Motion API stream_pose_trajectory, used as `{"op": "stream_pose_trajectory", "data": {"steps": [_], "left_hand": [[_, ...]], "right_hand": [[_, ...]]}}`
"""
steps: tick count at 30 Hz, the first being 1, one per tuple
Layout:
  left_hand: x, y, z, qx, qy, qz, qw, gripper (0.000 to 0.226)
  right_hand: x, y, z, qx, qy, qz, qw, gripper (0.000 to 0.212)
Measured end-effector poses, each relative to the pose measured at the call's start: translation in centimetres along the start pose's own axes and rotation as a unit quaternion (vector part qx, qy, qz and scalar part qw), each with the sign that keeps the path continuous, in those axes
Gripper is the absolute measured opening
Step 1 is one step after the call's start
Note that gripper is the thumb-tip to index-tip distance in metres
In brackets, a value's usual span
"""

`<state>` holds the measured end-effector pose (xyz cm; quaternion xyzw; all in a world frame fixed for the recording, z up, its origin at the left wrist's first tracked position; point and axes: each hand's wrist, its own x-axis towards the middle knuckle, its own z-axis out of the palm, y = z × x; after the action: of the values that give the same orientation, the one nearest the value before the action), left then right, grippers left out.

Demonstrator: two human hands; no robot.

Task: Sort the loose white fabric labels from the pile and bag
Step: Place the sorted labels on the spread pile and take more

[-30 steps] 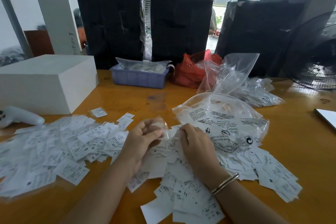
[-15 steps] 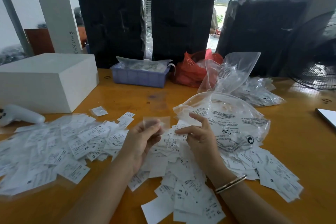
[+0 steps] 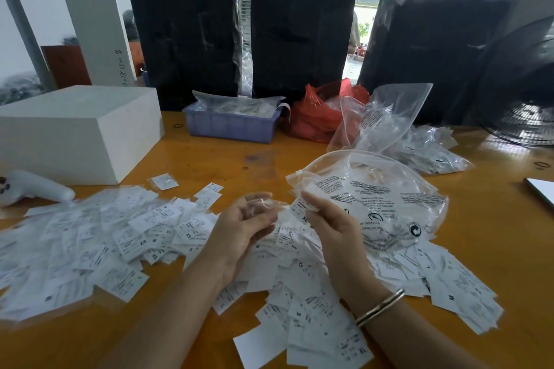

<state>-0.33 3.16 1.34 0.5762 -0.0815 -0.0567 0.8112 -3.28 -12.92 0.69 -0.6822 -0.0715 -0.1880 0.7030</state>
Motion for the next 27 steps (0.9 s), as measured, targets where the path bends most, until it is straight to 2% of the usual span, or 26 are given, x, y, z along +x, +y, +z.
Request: {"op": "stream_pose_trajectory", "data": {"steps": [4,6,9,10,18,27], "left_hand": [[-0.12,-0.01,0.11,-0.004,-0.017,0.006,1.0,0.027],[-0.13,-0.04,0.12,-0.002,-0.018,0.008,1.0,0.025],[-0.15,-0.05,0.12,0.002,-0.017,0.006,1.0,0.026],[-0.15,-0.06,0.12,0.003,-0.017,0.007,1.0,0.026],[-0.13,-0.04,0.09,0.004,-0.025,0.019,0.999,0.025],[-0.28,-0.18,0.27,0.067,-0.003,0.025,0.997,0.023]], "right_hand": [[0.2,0.19,0.36,0.138,0.04,0.035,0.989,0.067],[0.24,0.06,0.3,0.174,0.055,0.062,0.981,0.054],[0.08,-0.28,0.29,0.181,0.046,0.089,0.978,0.014],[0.01,-0.3,0.29,0.178,0.044,0.095,0.978,0.008],[0.25,-0.17,0.0,0.21,0.073,0.141,0.965,0.011],[-0.04,-0.32,0.7,0.099,0.011,0.139,0.985,0.011]]}}
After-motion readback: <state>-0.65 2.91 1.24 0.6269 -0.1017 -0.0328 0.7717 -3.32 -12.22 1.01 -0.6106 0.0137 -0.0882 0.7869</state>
